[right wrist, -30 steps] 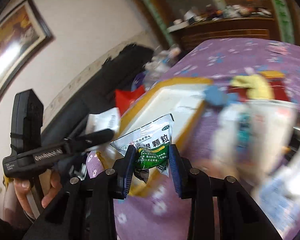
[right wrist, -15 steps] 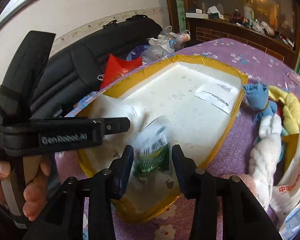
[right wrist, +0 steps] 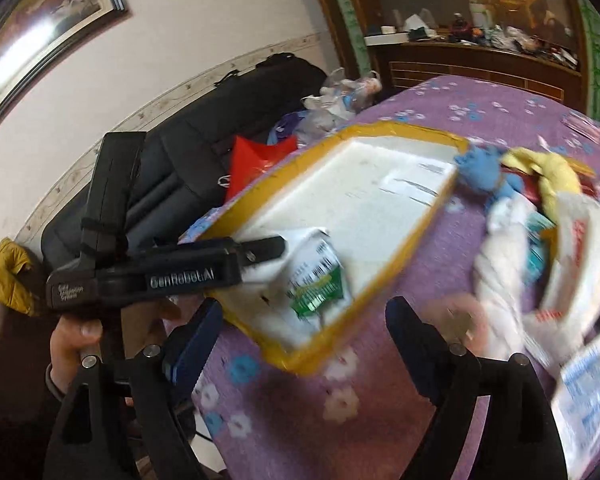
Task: Organize soft objects
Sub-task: 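Carry both items into the yellow-rimmed white box and open both tools, then withdraw both open tools from the box back to the pile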
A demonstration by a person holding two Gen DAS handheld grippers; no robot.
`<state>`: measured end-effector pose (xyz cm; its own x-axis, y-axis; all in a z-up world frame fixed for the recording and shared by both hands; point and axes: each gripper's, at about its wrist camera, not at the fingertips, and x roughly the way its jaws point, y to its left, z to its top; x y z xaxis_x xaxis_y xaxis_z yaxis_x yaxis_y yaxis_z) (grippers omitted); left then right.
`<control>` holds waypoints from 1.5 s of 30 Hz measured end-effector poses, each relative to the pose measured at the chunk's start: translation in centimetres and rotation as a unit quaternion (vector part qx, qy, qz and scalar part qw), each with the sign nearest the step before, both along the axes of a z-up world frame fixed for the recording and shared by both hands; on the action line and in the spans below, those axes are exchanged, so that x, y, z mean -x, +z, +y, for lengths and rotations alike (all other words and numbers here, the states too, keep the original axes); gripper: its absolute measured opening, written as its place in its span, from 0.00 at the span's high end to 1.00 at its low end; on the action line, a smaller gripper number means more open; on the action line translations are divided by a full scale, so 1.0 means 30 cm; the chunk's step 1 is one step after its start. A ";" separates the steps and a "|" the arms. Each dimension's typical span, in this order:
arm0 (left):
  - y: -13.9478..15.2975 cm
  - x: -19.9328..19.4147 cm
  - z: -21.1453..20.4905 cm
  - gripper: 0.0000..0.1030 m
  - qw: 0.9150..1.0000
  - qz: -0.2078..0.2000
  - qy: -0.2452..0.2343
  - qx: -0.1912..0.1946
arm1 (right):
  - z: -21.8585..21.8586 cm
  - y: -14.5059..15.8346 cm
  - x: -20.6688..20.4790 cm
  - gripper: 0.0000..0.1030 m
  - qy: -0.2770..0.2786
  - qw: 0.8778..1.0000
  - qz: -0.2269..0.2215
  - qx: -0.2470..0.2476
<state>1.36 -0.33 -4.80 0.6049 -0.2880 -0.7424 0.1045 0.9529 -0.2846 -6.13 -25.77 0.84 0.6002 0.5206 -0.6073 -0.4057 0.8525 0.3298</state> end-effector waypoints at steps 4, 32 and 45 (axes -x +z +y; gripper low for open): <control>0.003 0.019 -0.023 0.21 1.000 -0.005 -0.006 -0.002 | -0.101 0.029 0.083 0.18 -0.037 0.999 -0.006 -0.037; 0.151 0.182 -0.352 0.21 0.994 -0.033 -0.100 0.005 | -0.558 -0.097 0.236 0.16 -0.150 0.975 0.035 -0.158; 0.133 0.201 -0.551 0.21 0.986 -0.013 -0.168 -0.016 | -0.697 -0.146 0.198 0.21 -0.197 0.963 0.057 -0.173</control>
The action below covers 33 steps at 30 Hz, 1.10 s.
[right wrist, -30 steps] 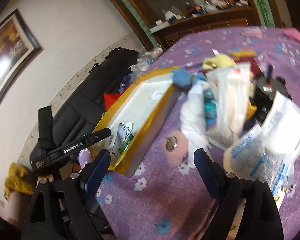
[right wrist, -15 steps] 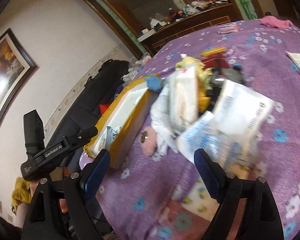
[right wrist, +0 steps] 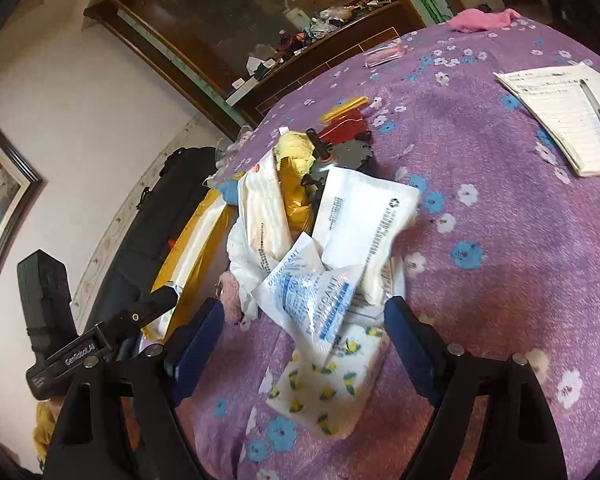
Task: Organize soft objects
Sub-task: 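Withdraw both open tools from the box back to the pile, then grasp the white fluffy towel with the left tool while the right grasps the desiccant packet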
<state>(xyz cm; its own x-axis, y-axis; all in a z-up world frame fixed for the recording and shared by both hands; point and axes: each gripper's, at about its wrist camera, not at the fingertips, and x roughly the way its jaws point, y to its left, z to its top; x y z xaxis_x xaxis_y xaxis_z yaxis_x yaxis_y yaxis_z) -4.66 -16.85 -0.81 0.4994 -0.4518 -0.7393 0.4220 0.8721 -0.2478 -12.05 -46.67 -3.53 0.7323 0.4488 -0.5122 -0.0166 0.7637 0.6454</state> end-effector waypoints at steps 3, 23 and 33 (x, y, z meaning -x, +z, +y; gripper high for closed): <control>-0.004 -0.024 -0.016 0.21 1.000 0.004 0.000 -0.007 | 0.053 0.020 -0.049 0.22 0.008 0.999 -0.011 0.037; -0.108 -0.278 -0.126 0.67 0.998 0.034 0.009 -0.055 | 0.171 0.021 -0.149 0.23 0.055 0.989 -0.017 0.134; -0.029 -0.238 -0.012 0.67 0.998 0.039 0.013 0.045 | 0.190 0.010 -0.135 0.23 0.070 0.984 -0.008 0.165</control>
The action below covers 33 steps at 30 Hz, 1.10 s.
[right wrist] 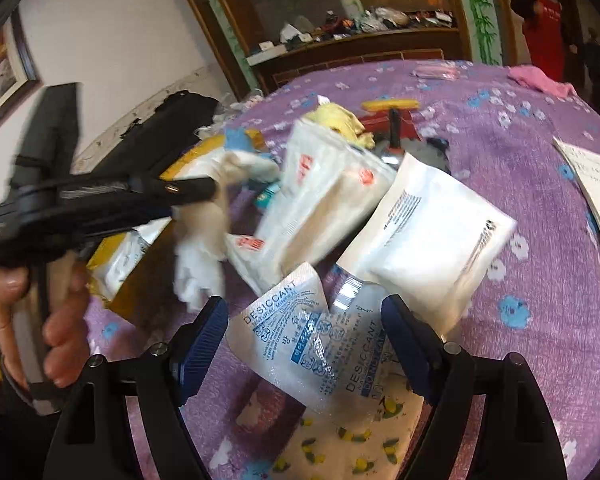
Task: Organize soft objects
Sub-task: 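Grasp the white fluffy towel with the left tool while the right grasps the desiccant packet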
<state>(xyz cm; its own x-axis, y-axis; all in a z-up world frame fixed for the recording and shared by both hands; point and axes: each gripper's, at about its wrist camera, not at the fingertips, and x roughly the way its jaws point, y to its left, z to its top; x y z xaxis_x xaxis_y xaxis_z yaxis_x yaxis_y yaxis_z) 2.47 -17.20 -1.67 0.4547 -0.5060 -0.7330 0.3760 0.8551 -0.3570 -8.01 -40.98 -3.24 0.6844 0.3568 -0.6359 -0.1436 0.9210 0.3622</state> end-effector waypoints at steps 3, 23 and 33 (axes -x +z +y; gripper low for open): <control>0.003 0.008 0.011 0.67 1.000 0.000 0.010 0.005 | 0.004 0.001 -0.003 0.45 -0.011 1.000 0.006 0.017; 0.053 0.080 0.086 0.67 0.998 0.022 -0.007 0.062 | -0.056 0.062 0.150 0.66 -0.013 0.997 -0.071 -0.039; 0.064 0.101 0.111 0.67 0.996 0.037 -0.010 0.084 | -0.050 0.091 0.163 0.66 -0.018 0.995 -0.080 -0.056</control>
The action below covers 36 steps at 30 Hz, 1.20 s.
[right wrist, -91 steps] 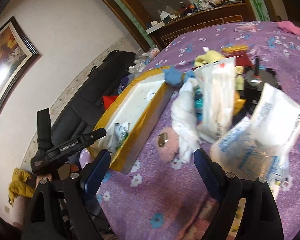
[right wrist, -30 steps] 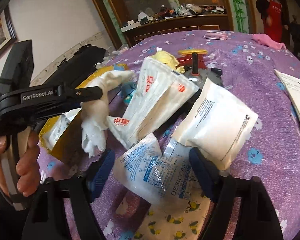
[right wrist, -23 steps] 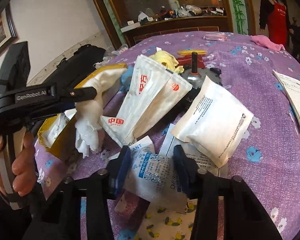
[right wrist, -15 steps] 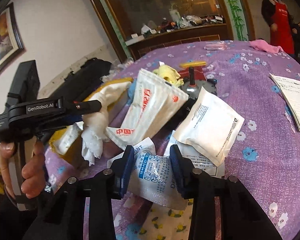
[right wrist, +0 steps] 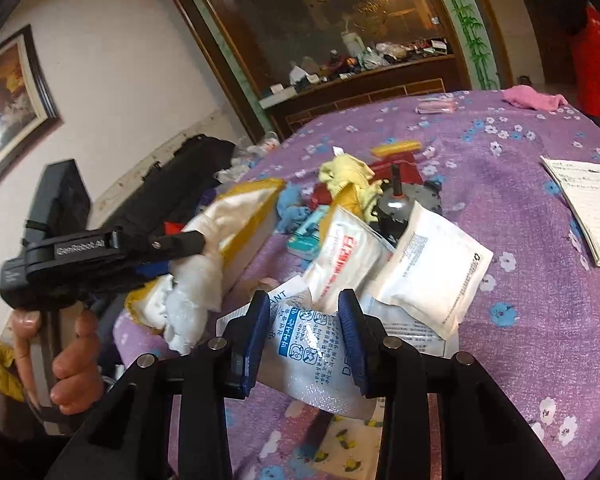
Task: Organize soft objects
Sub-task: 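Grasp the white fluffy towel with the left tool while the right grasps the desiccant packet, then carry the towel and desiccant packet into the box and open both tools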
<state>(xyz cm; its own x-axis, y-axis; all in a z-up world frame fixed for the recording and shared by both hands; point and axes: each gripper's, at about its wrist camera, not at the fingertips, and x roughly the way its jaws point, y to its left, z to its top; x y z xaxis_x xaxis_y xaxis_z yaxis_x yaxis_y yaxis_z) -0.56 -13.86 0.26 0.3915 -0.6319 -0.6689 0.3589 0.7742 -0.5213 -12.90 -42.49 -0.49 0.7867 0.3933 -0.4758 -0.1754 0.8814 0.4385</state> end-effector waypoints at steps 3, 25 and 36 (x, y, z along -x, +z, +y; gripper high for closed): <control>0.001 0.012 -0.011 0.67 1.000 -0.002 -0.010 -0.002 | 0.008 -0.003 0.003 0.66 -0.006 1.000 0.003 -0.007; 0.017 0.037 0.033 0.67 1.000 0.006 -0.010 0.005 | 0.090 0.009 0.030 0.66 -0.032 0.999 0.013 -0.040; 0.073 -0.055 0.309 0.67 0.995 -0.028 0.098 -0.009 | 0.329 0.067 -0.225 0.66 0.072 0.995 0.035 -0.051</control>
